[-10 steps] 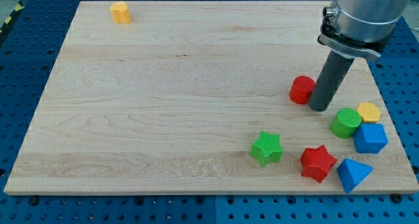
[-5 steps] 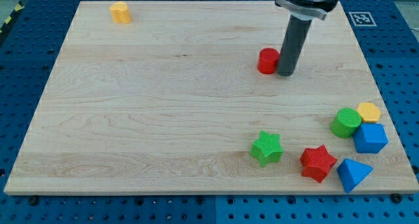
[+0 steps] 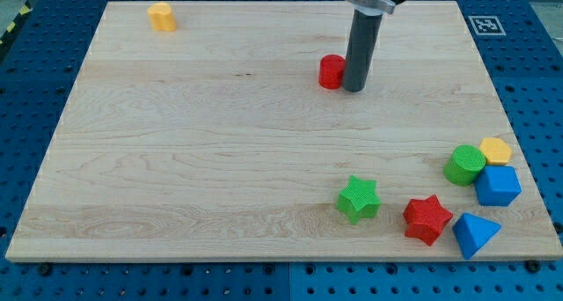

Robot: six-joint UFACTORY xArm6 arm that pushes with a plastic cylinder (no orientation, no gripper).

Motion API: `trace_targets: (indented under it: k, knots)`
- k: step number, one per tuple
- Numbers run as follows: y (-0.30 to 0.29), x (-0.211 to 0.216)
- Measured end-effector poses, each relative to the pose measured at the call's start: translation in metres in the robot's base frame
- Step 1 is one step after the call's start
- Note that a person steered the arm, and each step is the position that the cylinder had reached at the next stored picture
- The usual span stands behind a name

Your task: Push the red circle to the top center

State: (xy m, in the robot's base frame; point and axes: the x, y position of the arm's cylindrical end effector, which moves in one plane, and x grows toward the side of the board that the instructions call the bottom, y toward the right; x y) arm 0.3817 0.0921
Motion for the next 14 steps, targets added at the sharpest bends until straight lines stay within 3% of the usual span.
trace_targets:
  k: [2,9,14]
  knots:
    - [-0.03,-0.025]
    - [-0.078,-0.021]
    - [-0.078,-0.088]
